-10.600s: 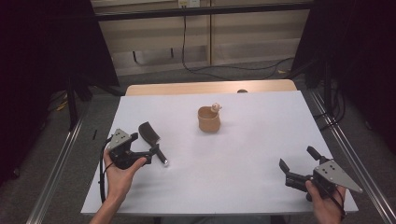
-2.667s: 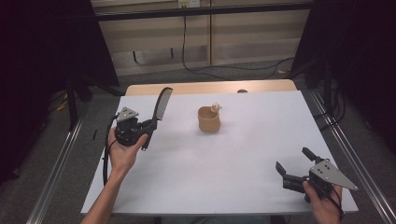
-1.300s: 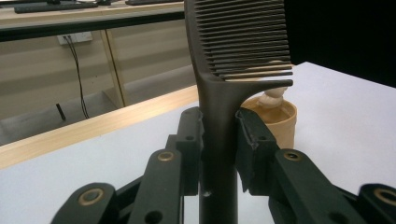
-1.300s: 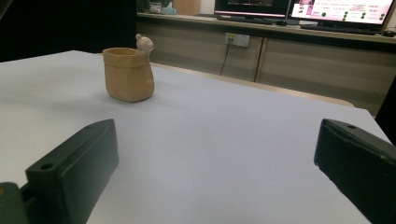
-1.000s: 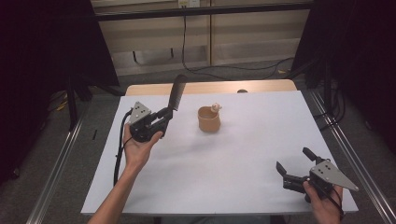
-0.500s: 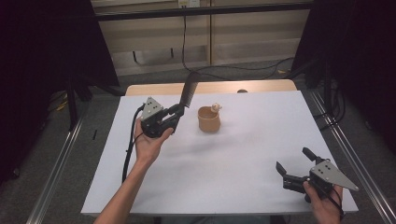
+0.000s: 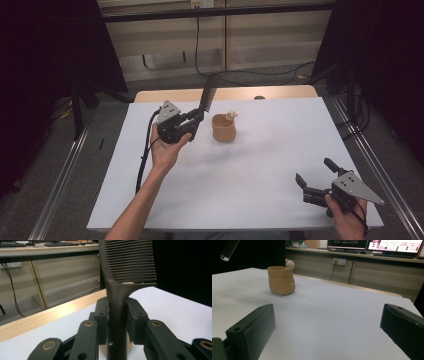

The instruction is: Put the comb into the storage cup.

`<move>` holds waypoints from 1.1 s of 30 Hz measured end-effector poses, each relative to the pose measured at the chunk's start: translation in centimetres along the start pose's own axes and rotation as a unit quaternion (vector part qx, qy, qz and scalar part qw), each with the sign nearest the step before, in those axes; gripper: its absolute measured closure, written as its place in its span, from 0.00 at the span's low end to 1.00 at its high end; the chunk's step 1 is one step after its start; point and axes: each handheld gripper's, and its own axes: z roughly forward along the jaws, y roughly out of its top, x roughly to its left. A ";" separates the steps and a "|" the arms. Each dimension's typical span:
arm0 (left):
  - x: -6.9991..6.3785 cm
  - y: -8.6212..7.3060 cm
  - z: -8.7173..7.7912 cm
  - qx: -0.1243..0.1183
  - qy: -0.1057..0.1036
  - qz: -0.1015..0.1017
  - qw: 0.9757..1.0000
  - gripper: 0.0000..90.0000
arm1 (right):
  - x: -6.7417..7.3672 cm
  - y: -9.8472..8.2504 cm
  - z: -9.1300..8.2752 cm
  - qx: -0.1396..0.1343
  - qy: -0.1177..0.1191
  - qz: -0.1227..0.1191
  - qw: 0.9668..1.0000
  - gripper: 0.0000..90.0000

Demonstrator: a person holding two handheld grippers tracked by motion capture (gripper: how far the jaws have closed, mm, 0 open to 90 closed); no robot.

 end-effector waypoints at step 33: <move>-1.9 2.7 4.3 -0.037 -0.006 -0.001 0.999 0.81 | 0.0 0.0 -0.1 -0.005 0.003 0.000 1.000 0.00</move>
